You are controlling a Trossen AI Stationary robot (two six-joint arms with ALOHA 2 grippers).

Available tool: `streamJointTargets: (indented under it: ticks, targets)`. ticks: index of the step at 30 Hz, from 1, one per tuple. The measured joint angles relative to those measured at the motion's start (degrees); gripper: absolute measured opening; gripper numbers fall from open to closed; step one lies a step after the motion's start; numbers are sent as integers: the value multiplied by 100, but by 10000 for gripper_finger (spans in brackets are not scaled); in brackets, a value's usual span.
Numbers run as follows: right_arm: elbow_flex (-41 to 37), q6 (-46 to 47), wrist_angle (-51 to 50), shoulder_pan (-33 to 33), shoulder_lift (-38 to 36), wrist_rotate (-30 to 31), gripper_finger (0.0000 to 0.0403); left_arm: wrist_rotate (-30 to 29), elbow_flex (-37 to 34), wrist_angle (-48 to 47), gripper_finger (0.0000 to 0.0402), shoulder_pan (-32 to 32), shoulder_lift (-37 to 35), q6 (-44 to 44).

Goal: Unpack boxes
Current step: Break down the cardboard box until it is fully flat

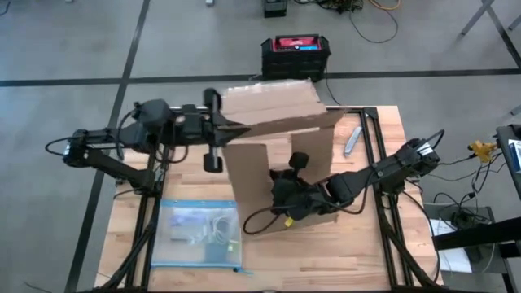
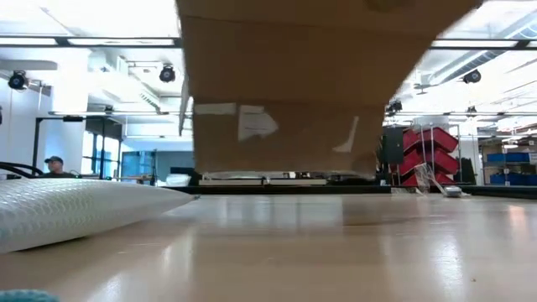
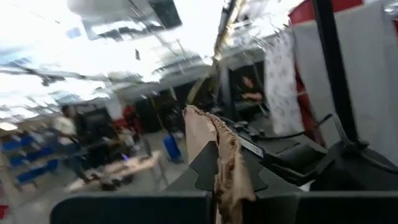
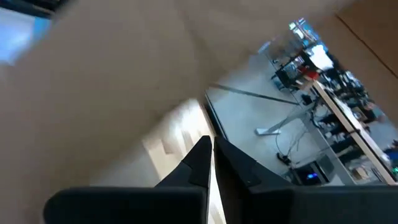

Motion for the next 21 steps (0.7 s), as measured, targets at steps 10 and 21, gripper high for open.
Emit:
streamJointTargets:
  ticks: [10, 21]
  targets:
    - [-173, 95, 1139, 285, 110, -2480, 2, 407, -91, -1245, 0, -2, 656, -570]
    - [-177, 806, 854, 642, 740, -1552, 2, 938, -1674, 14, 0, -90, 782, -1520]
